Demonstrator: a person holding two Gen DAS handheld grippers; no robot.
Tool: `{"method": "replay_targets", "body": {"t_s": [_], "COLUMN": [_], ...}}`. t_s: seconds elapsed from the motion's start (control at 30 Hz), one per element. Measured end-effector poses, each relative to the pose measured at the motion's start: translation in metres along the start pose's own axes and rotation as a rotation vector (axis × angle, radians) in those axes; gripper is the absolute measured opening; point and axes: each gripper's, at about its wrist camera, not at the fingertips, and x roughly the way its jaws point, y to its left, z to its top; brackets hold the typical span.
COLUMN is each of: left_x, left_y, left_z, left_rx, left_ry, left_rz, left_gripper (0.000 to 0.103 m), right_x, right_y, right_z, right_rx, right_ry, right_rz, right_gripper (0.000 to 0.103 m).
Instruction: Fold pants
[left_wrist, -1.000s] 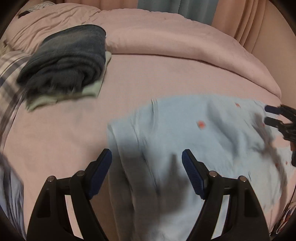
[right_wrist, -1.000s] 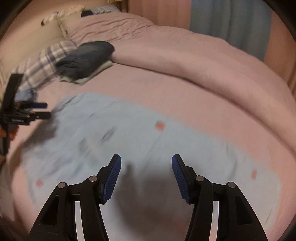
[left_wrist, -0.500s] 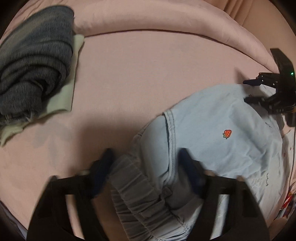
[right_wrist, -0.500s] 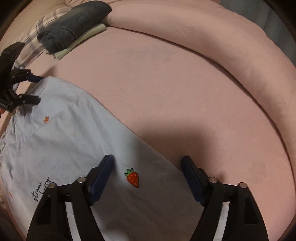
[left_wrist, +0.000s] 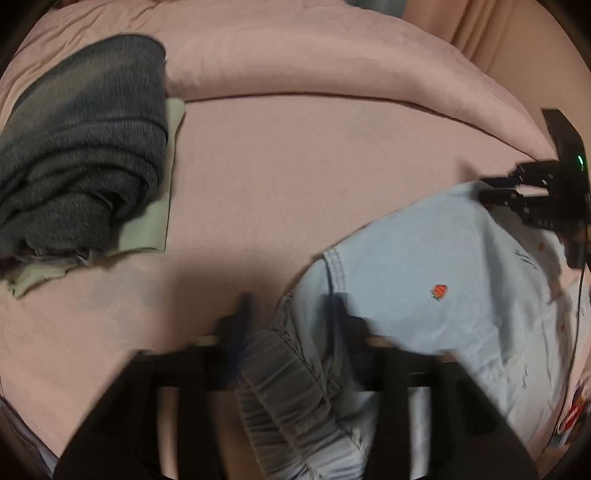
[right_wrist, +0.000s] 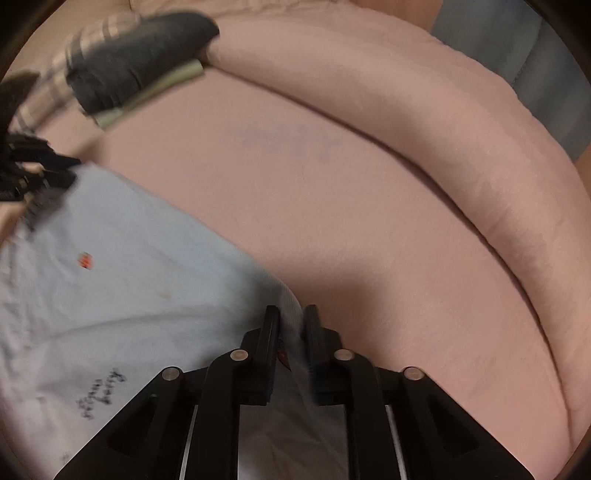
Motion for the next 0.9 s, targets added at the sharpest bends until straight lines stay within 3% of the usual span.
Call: {"method": "replay_targets", "body": {"t_s": [0.03, 0.07, 0.1, 0.23, 0.27, 0.37, 0.4, 0.43, 0.5, 0.57, 0.8, 0.9], "left_x": [-0.003, -0.001, 0.005, 0.035, 0.037, 0.036, 0.035, 0.033, 0.035, 0.032, -0.024, -0.068], "left_y": [0.002, 0.003, 0.005, 0.007, 0.002, -0.014, -0.020, -0.027, -0.045, -0.061, -0.097, -0.103], "left_z": [0.000, 0.002, 0.004, 0.000, 0.001, 0.008, 0.009, 0.010, 0.015, 0.016, 0.009, -0.018], "left_rx": [-0.002, -0.006, -0.014, -0.040, -0.029, -0.035, -0.038, -0.026, 0.034, 0.053, 0.116, 0.160], "left_ry": [-0.008, 0.000, 0.031, 0.154, 0.137, 0.111, 0.108, 0.107, 0.107, 0.091, -0.038, -0.117], "left_rz": [0.002, -0.004, -0.009, 0.023, 0.030, -0.007, -0.038, -0.042, 0.024, 0.074, 0.175, 0.218], "left_gripper": [0.089, 0.090, 0.089, 0.084, 0.084, 0.054, 0.029, 0.024, 0.020, 0.019, 0.012, 0.011], "right_x": [-0.008, -0.012, -0.013, 0.009, 0.016, 0.019, 0.018, 0.014, 0.009, 0.000, -0.068, -0.112], "right_y": [-0.008, -0.012, -0.017, -0.035, -0.035, -0.036, -0.034, -0.033, -0.023, -0.005, 0.023, 0.039], "right_z": [-0.001, -0.001, -0.002, -0.012, -0.016, -0.018, -0.019, -0.023, -0.024, -0.026, -0.044, -0.058], "right_rx": [0.021, 0.033, 0.040, 0.105, 0.118, 0.150, 0.158, 0.150, 0.112, 0.047, 0.003, -0.033], "right_ry": [-0.019, -0.026, -0.024, 0.095, 0.119, 0.081, 0.079, 0.077, 0.072, 0.071, -0.050, -0.126], "right_rz": [0.021, 0.006, -0.010, 0.023, 0.031, 0.025, 0.020, 0.015, 0.029, -0.007, -0.140, -0.191], "right_gripper": [0.038, 0.052, 0.059, 0.061, 0.065, 0.067, 0.064, 0.057, 0.022, 0.014, 0.012, 0.012]}}
